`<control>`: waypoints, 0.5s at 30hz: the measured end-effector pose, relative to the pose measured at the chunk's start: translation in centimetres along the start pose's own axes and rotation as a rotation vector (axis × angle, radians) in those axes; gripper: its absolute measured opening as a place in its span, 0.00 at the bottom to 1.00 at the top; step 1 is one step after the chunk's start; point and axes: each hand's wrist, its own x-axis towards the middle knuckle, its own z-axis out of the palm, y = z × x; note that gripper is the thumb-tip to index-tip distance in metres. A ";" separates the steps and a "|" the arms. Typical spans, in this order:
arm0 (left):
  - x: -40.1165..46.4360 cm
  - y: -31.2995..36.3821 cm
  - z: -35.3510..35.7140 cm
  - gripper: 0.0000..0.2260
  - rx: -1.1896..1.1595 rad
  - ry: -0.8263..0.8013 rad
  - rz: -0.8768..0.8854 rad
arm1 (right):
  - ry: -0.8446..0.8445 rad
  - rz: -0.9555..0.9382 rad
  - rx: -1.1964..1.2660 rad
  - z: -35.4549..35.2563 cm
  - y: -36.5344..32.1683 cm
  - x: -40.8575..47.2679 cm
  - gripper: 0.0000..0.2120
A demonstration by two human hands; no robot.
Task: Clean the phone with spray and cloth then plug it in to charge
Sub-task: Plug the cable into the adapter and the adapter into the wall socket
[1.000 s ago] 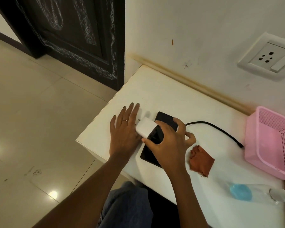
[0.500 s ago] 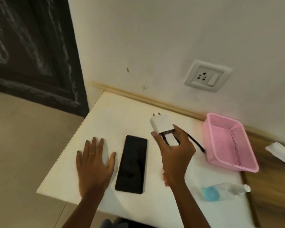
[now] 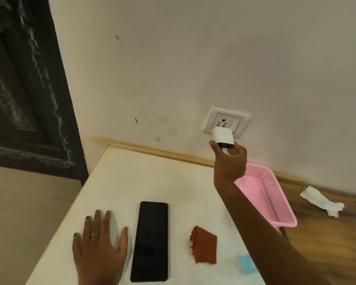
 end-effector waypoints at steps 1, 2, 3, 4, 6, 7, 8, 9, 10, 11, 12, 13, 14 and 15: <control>0.0 0.0 0.0 0.39 -0.005 0.008 -0.004 | -0.004 -0.003 -0.010 0.2 0.0 0.1 0.30; -0.1 0.1 0.0 0.39 -0.011 0.014 -0.007 | -0.010 -0.001 -0.022 0.4 0.1 0.2 0.30; -0.1 0.2 0.0 0.39 -0.017 0.019 -0.010 | -0.015 0.006 -0.031 0.6 0.1 0.2 0.30; -0.1 0.2 0.0 0.39 -0.021 0.017 -0.014 | -0.016 0.015 -0.033 0.7 0.2 0.3 0.30; -0.1 0.4 -0.1 0.40 -0.027 0.006 -0.021 | -0.009 0.030 -0.020 0.8 0.2 0.5 0.30; -0.1 0.4 -0.1 0.40 -0.031 0.001 -0.023 | -0.004 0.031 -0.015 0.8 0.1 0.7 0.30; -0.1 0.5 -0.1 0.41 -0.035 -0.006 -0.026 | -0.002 0.028 -0.016 0.9 0.1 0.8 0.29; -0.1 0.5 -0.2 0.41 -0.038 -0.012 -0.030 | -0.004 0.021 -0.024 0.9 0.1 1.0 0.29; -0.2 0.5 -0.2 0.41 -0.041 -0.019 -0.034 | -0.008 0.013 -0.035 0.9 0.2 1.1 0.29; -0.2 0.6 -0.2 0.41 -0.043 -0.025 -0.035 | -0.010 0.005 -0.046 0.9 0.3 1.2 0.29; -0.2 0.6 -0.3 0.41 -0.043 -0.031 -0.035 | -0.011 0.000 -0.055 0.8 0.3 1.2 0.29; -0.2 0.6 -0.3 0.41 -0.042 -0.038 -0.034 | -0.009 -0.003 -0.062 0.8 0.3 1.3 0.29; -0.1 0.6 -0.3 0.41 -0.039 -0.043 -0.034 | -0.006 -0.003 -0.066 0.8 0.3 1.3 0.30; -0.1 0.6 -0.3 0.41 -0.036 -0.046 -0.034 | -0.004 -0.002 -0.067 0.9 0.2 1.3 0.30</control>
